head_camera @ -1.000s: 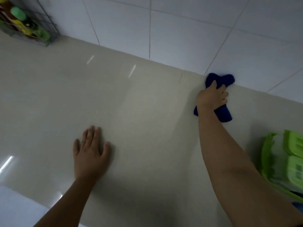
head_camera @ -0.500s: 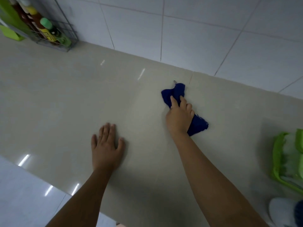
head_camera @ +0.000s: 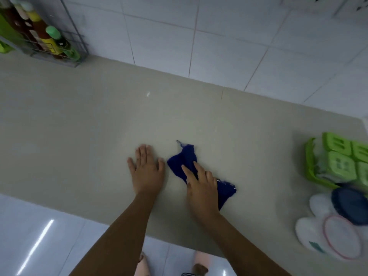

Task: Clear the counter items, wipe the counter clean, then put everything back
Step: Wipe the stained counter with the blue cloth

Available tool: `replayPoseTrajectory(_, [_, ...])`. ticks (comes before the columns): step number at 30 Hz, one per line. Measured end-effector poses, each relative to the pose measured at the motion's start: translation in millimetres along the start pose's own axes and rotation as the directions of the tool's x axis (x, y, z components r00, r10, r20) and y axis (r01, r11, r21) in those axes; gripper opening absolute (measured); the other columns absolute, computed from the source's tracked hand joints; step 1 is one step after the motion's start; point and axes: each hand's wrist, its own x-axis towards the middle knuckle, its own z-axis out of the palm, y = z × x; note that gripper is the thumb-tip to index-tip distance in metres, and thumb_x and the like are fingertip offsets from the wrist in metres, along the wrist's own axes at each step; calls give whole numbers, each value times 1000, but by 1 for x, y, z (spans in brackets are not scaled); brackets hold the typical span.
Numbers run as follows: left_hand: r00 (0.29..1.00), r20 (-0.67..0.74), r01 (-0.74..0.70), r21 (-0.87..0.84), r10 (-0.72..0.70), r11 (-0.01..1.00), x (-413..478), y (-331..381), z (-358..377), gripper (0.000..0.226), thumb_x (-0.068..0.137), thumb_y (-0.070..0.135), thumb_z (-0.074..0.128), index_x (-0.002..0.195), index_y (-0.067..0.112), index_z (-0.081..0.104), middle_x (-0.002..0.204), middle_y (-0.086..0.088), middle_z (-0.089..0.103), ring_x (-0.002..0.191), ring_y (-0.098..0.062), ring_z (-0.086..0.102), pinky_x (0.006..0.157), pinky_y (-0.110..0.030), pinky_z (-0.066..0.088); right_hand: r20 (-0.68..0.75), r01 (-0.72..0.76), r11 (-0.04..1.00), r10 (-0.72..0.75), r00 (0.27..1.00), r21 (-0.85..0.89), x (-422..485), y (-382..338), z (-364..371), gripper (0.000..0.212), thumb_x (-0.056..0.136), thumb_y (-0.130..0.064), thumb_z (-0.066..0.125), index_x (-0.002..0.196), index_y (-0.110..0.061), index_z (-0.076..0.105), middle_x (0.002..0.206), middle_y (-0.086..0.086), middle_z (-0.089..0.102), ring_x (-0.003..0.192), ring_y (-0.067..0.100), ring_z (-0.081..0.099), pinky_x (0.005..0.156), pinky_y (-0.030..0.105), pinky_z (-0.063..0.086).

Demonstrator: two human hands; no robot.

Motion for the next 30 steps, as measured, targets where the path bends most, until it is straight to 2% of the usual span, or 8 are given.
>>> replayPoseTrajectory(4, [995,31,-96,-82,99,992,-9,-23,-12,61,99,37,24,151,7,15,160,-10,14,149,-20,8,120,-44,-1,-75,-141,984,133,988,-112,-67,39,-17,53,84,-12,67,133,-27,53,134,9,56,94,29,58,79,42,49])
replayPoseTrajectory(8, [993,27,-115,23,114,993,-27,-87,-26,78,85,47,5,149,6,23,158,-10,22,148,-21,14,118,-49,2,-232,-554,829,525,819,-78,-64,53,-25,40,93,-13,56,133,-16,53,131,24,52,103,43,54,86,53,45])
replayPoseTrajectory(11, [989,48,-146,73,143,987,-40,-119,-32,77,85,46,3,150,8,23,158,-8,21,148,-19,13,118,-49,-1,-220,-624,781,603,767,-33,-28,24,-14,40,95,-12,48,135,-13,48,139,27,44,113,45,48,92,55,39])
replayPoseTrajectory(15, [981,39,-193,56,191,980,-50,-131,-35,75,88,47,3,150,8,21,159,-7,18,149,-19,10,118,-46,-3,-154,-533,845,522,839,-37,9,-39,8,46,93,-12,49,139,-18,46,142,21,43,110,40,50,92,48,39])
replayPoseTrajectory(20, [974,72,-221,87,215,971,-48,-131,-34,76,88,50,-2,152,11,8,161,-5,5,149,-16,-1,118,-45,-9,-12,-108,991,107,994,-84,-14,-98,25,49,89,-20,53,138,-25,47,139,7,52,100,28,58,84,41,47])
replayPoseTrajectory(22, [975,80,-217,102,209,971,-49,-129,-33,76,87,51,-4,152,12,3,162,-4,1,149,-15,-4,118,-45,-9,48,-1,995,6,999,-105,-35,-90,18,56,93,-32,47,147,-23,33,143,2,48,110,24,55,95,41,45])
replayPoseTrajectory(25, [976,87,-211,136,200,968,-50,-129,-35,77,86,51,-7,152,13,2,162,-4,0,149,-15,-5,119,-46,-7,120,56,983,-36,992,-176,-69,-60,5,64,97,-52,30,152,-21,19,154,0,34,134,22,38,115,44,24])
replayPoseTrajectory(30, [980,111,-181,135,167,974,-50,-124,-38,64,98,44,14,152,11,3,162,-5,-1,149,-17,-4,120,-47,-5,251,139,969,-85,964,-203,-109,-1,-23,63,98,-60,22,152,-27,17,159,-7,16,145,20,24,118,41,9])
